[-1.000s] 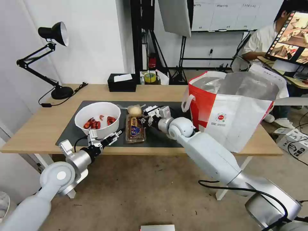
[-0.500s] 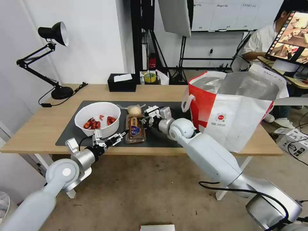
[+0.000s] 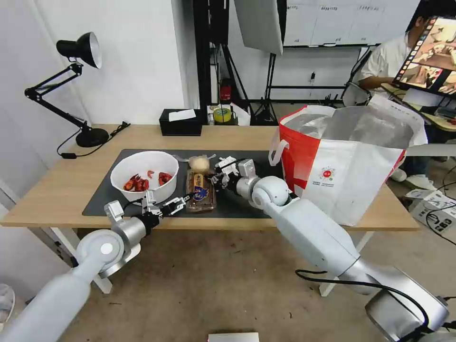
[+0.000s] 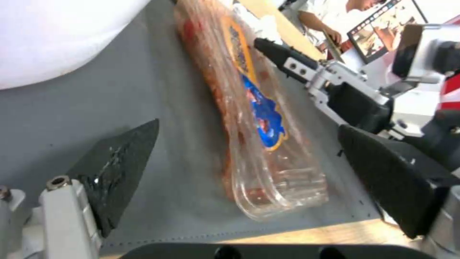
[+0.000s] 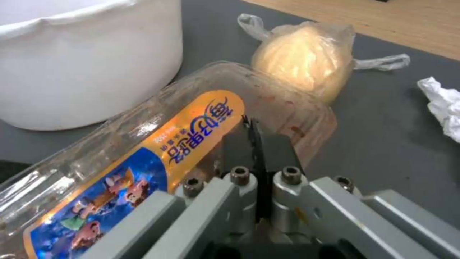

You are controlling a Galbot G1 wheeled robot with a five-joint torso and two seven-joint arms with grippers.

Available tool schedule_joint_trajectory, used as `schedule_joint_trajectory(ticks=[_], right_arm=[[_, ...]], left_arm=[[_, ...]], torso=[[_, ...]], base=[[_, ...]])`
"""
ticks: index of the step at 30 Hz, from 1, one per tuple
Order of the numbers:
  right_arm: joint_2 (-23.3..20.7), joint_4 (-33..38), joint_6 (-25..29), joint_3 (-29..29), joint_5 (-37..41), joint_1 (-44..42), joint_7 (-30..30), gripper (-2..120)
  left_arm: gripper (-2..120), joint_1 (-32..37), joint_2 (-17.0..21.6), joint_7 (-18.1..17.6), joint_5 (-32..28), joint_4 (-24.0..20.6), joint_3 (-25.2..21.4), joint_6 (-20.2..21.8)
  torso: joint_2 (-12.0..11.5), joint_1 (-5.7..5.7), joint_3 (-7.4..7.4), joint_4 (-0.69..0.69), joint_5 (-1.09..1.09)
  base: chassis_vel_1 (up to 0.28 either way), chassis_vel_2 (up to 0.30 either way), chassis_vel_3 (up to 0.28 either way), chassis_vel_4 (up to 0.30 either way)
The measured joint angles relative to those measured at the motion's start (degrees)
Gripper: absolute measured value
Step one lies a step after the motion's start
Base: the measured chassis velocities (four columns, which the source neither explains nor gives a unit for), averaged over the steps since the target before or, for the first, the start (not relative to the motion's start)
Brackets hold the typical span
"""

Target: Pick up the trash from the table and place it into the takeout bag.

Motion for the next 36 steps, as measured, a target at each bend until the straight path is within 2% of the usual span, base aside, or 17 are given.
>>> schedule_joint_trajectory(ticks=[11,36], right_arm=[[-0.3,0.4,0.1,0.2,0.0,-0.6,-0.1,0],[-0.3,0.6,0.1,0.1,0.0,-0.8,-0.1,0]], left_arm=[[100,-2.0,-0.4,-2.2,-1.3,1.1,1.9,0.0],[100,-4.3,0.0,-3.3,-2.8,2.0,3.8,-0.1]], torso=[[0.0,0.00,0.00,0.00,0.00],[0.0,0.00,0.00,0.00,0.00]], base=[[0.000,0.000,0.000,0.000],[0.000,0.000,0.000,0.000]])
